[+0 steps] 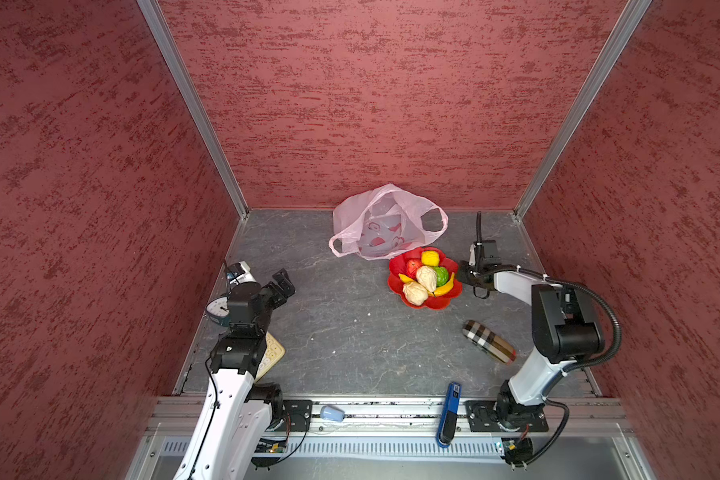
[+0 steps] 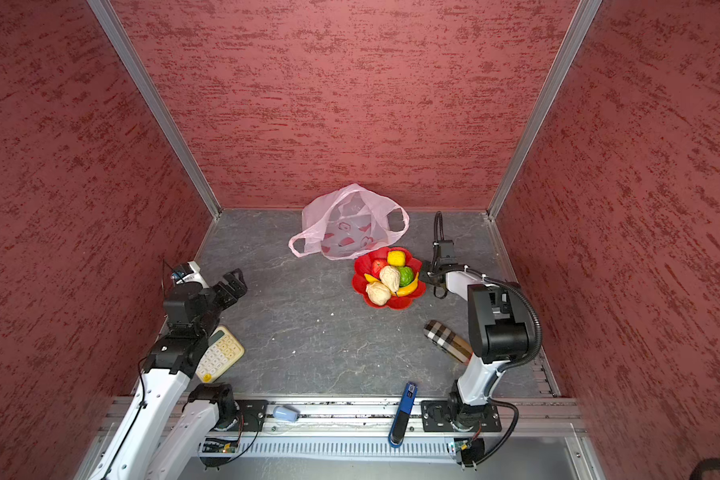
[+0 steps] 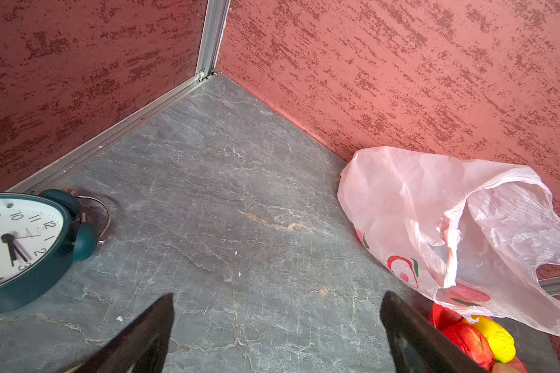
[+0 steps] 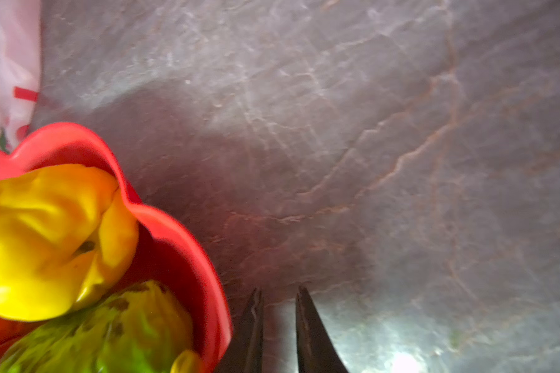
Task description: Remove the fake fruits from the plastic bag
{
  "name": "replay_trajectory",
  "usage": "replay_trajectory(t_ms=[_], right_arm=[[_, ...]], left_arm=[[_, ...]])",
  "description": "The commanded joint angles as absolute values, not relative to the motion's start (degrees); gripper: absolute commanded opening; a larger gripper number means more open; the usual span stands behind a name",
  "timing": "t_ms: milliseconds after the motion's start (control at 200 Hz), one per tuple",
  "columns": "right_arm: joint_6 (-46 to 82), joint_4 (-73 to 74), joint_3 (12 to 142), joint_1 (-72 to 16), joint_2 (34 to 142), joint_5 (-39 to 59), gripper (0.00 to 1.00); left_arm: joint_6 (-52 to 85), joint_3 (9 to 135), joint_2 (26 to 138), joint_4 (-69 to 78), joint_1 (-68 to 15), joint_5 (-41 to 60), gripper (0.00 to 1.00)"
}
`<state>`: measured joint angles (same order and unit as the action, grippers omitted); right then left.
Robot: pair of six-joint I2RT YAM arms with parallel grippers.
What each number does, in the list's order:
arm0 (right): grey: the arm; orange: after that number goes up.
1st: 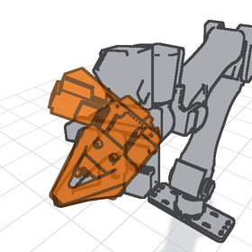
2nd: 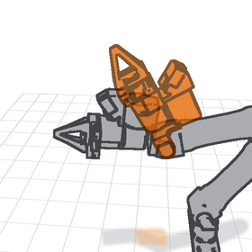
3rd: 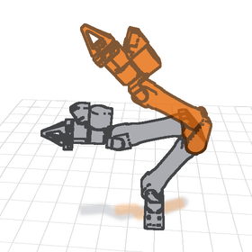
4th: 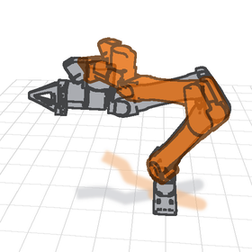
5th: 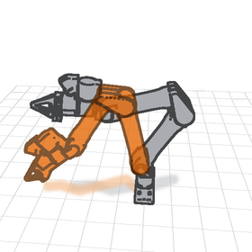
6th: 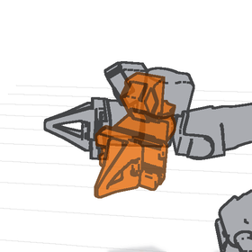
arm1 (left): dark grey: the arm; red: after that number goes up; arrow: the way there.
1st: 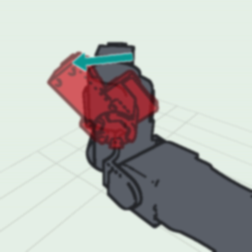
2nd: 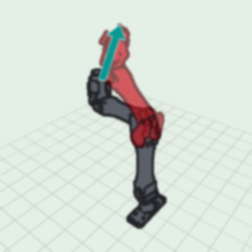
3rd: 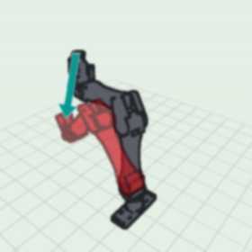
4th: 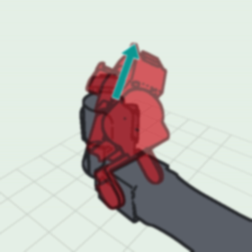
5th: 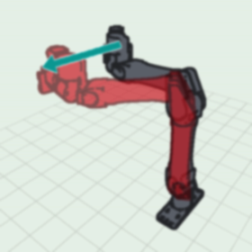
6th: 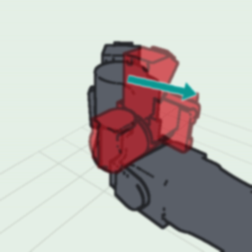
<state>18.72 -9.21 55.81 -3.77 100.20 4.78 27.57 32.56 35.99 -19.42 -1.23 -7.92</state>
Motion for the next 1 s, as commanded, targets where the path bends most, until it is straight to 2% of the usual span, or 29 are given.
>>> replay_trajectory(t_ms=[0,746,932,997], right_arm=[[17.58,-8.85,57.22,-5.51,100.14,5.56,0.21],[27.95,-1.39,53.14,-21.41,99.13,5.89,0.21],[31.63,2.1,48.26,-21.89,95.4,3.81,0.21],[31.65,1.35,47.4,-21.8,93.48,2.42,0.24]], left_arm=[[27.75,31.91,35.68,-18.15,-0.79,-7.74,0.99],[28.64,31.48,40.97,-11.64,-0.83,-4.59,0.99],[28.92,31.06,43.64,-9.36,-0.79,-3.52,0.99],[28.38,30.97,44.75,-8.61,-0.79,-3.82,0.99]])
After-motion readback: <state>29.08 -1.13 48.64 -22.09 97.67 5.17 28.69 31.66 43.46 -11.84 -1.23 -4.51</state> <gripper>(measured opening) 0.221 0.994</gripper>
